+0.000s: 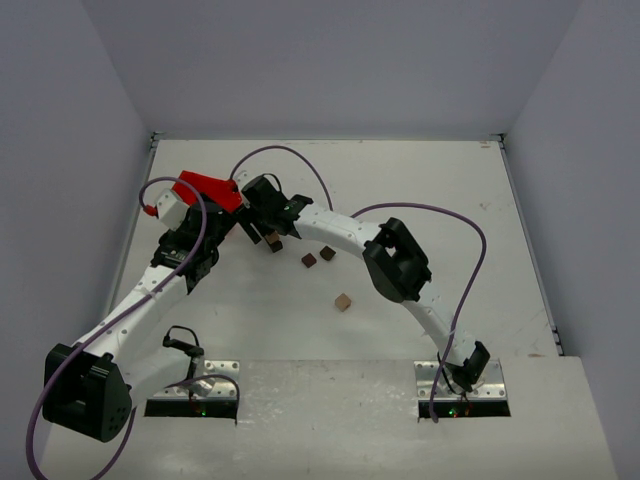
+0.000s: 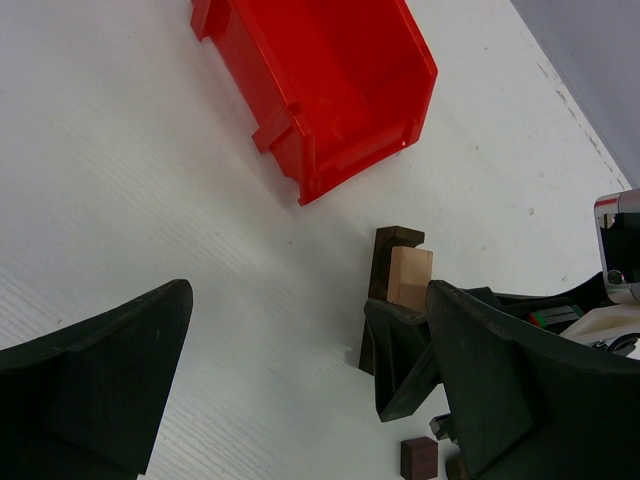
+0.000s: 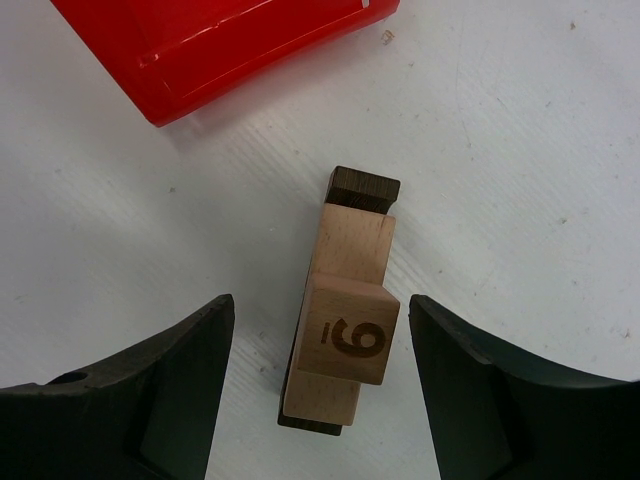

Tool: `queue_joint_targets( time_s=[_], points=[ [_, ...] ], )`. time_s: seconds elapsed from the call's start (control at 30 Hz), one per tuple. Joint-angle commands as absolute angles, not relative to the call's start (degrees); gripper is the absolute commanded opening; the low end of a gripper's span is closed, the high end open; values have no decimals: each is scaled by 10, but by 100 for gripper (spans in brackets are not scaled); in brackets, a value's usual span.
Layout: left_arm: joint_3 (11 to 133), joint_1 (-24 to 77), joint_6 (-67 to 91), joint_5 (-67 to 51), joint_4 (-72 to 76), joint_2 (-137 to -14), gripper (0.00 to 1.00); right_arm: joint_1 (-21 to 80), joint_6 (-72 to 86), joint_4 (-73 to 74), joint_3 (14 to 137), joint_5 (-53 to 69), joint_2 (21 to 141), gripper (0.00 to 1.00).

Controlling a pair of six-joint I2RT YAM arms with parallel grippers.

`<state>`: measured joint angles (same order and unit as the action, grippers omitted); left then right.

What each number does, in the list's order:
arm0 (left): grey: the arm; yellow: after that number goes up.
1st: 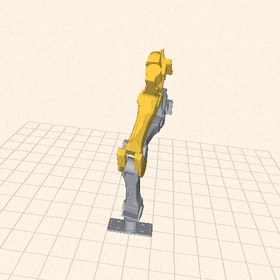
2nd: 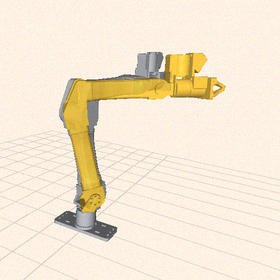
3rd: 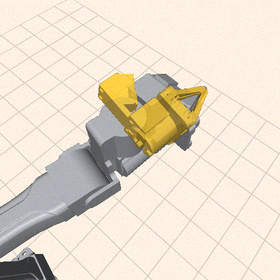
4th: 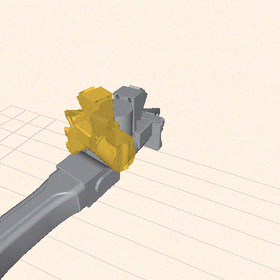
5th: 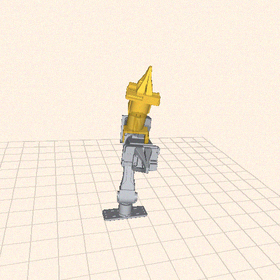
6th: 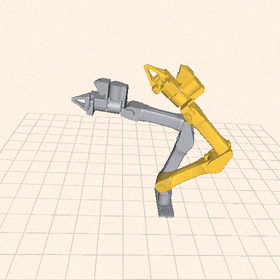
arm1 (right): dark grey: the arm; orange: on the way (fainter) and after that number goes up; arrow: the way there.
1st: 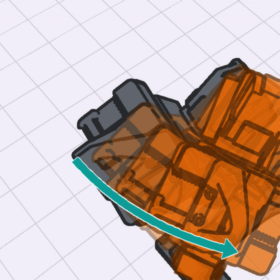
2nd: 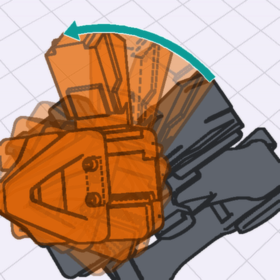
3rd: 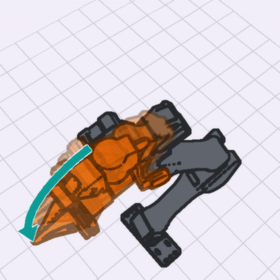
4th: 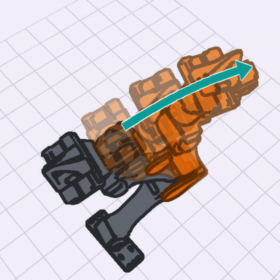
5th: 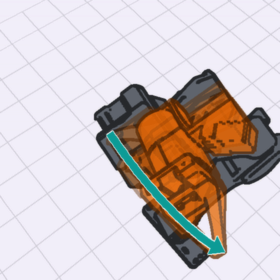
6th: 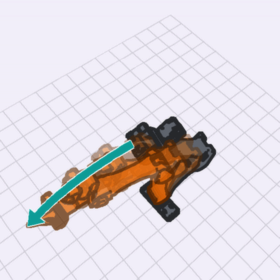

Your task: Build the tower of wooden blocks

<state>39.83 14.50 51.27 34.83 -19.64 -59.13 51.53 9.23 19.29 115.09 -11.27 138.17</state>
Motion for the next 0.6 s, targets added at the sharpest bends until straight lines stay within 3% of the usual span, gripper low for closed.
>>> queue_joint_targets(
  time_s=[0.0,0.57],
  points=[
    [403,141,508,350,-178,-588,100,520,91,167,1172,-112,1355,70],
    [403,141,509,351,-178,-590,100,523,83,161,1172,-109,1354,70]
  ],
)
